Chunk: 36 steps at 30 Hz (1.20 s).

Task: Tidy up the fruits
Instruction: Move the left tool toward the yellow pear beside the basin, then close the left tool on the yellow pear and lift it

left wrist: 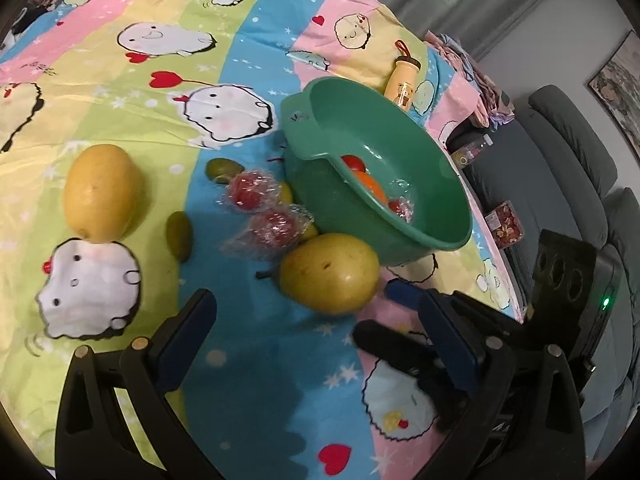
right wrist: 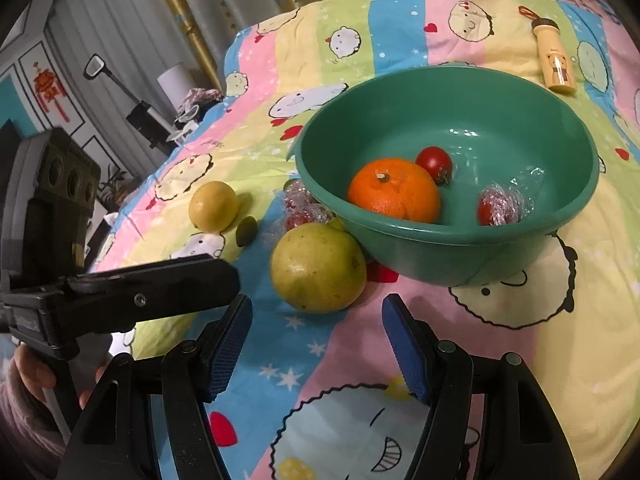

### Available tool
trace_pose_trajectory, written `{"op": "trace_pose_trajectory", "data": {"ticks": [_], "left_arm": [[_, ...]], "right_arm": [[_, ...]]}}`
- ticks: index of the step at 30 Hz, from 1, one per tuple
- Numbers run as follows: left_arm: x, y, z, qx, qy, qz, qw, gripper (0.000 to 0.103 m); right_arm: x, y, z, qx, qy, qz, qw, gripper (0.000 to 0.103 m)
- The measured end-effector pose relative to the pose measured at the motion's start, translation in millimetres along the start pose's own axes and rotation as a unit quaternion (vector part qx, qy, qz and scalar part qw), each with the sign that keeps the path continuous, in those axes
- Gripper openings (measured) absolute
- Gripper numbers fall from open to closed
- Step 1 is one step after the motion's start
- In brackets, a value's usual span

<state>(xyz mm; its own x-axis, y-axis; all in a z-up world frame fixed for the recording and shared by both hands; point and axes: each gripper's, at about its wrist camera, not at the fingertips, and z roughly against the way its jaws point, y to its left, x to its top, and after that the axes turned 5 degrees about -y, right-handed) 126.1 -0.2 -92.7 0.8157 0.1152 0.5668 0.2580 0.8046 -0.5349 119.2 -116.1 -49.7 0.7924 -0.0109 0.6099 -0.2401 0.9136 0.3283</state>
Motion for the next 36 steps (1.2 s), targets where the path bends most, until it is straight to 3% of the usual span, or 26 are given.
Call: {"op": "trace_pose_trajectory", "data": {"ticks": [16,25,29,36], "left_arm": [[7,-7,-40,0.011,0.029,-0.018,0.9994,0.084],[8,-9,-44,0.019,0.027,-0.03,0.999,0.078],[7,-12,-43,0.015,0.027,-0.029,0.9991,0.069],[1,-18,-37,0.019,0.022,-0.038,0.9989,0.069]], "right_arm": [[7,-6,-29,0.017,0.005,0.002,1.0,0.068],[8,-3,-36,0.031,0.006,0.006,0.999,0.068],[7,-5,-33,0.031,0.002,-0.003,1.0,0.062],[1,-1,-23,0.034,-0.007,-0.003,0.999,0.061]]}}
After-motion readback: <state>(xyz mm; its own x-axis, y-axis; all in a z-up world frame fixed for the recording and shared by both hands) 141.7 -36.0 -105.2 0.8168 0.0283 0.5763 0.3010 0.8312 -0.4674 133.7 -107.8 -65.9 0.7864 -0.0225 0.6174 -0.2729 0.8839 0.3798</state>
